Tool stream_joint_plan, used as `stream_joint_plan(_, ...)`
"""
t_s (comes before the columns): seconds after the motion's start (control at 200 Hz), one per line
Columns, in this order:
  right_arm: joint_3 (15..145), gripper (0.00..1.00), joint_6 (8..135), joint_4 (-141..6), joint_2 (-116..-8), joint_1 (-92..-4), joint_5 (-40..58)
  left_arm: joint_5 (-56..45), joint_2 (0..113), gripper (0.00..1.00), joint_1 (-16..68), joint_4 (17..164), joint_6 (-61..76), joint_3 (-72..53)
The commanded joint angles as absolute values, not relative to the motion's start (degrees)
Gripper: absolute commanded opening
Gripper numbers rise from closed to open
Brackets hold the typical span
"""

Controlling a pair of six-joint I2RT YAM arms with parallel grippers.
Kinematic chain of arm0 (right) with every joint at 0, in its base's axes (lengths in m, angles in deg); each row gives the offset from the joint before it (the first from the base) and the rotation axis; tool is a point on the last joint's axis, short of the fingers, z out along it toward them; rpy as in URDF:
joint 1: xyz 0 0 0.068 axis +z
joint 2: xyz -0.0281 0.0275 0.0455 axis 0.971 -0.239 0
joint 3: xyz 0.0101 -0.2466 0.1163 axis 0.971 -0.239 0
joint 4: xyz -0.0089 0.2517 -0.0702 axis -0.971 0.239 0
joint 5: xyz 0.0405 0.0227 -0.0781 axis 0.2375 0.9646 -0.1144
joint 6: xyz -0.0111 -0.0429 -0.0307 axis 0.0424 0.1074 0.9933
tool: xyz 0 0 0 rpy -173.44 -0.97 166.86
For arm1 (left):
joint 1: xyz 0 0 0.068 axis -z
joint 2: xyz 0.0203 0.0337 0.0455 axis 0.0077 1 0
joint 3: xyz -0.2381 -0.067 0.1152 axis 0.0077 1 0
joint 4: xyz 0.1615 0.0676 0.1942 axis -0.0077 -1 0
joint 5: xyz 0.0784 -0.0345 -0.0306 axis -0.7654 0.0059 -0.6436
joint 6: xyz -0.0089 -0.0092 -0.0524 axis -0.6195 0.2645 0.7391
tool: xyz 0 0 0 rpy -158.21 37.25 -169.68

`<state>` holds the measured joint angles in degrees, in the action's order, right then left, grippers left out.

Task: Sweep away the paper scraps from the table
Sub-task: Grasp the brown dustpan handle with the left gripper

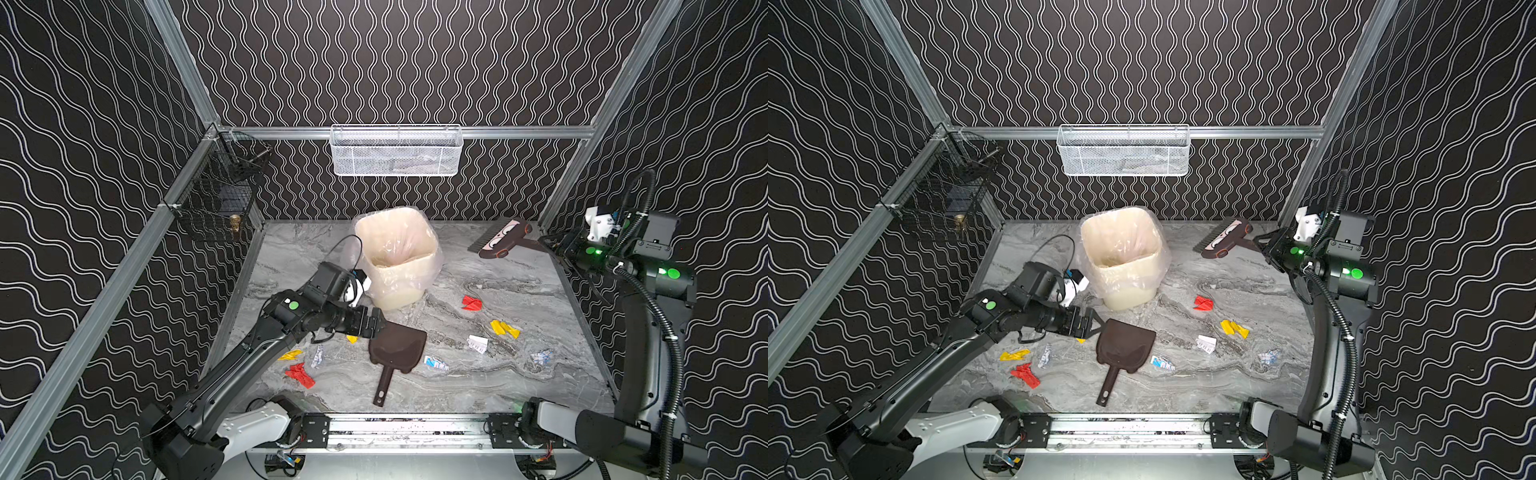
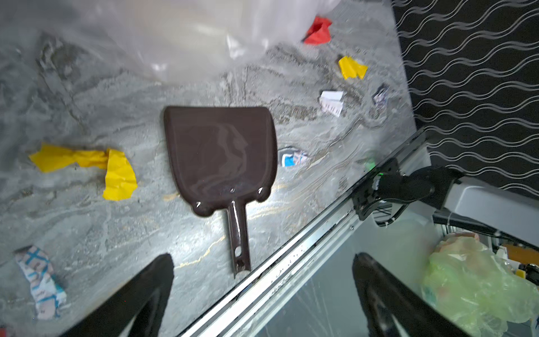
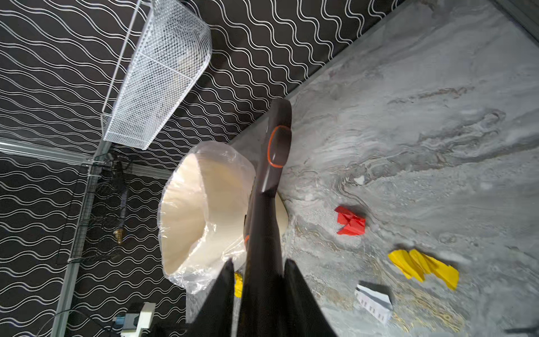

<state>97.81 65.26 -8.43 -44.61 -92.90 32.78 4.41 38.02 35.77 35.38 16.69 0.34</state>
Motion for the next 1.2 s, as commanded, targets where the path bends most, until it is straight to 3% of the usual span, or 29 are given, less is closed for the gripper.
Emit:
stream_joint_plan(0.0, 98.5, 0.0, 66.7, -5.9, -44.7, -93.0, 31.9, 0.2, 38.0, 0.99, 39.5, 33.5, 20.2, 2.8)
stream_joint_plan(0.21, 97.2, 0.0, 65.6, -7.0, -44.0, -93.0, 31.7, -12.0, 37.6, 0.99, 53.5, 35.7, 28.1, 8.9)
stream_joint_plan(0.546, 94.6, 0.0, 64.3, -7.6, -42.2, -93.0, 31.3, -22.2, 44.2, 0.86, 67.8, 40.9, 38.2, 15.4)
stream_joint_plan(1.196, 95.6, 0.0, 64.9, -5.1, -42.2, -93.1, 30.3, -21.7, 57.1, 0.77, 69.3, 51.7, 34.0, 16.0)
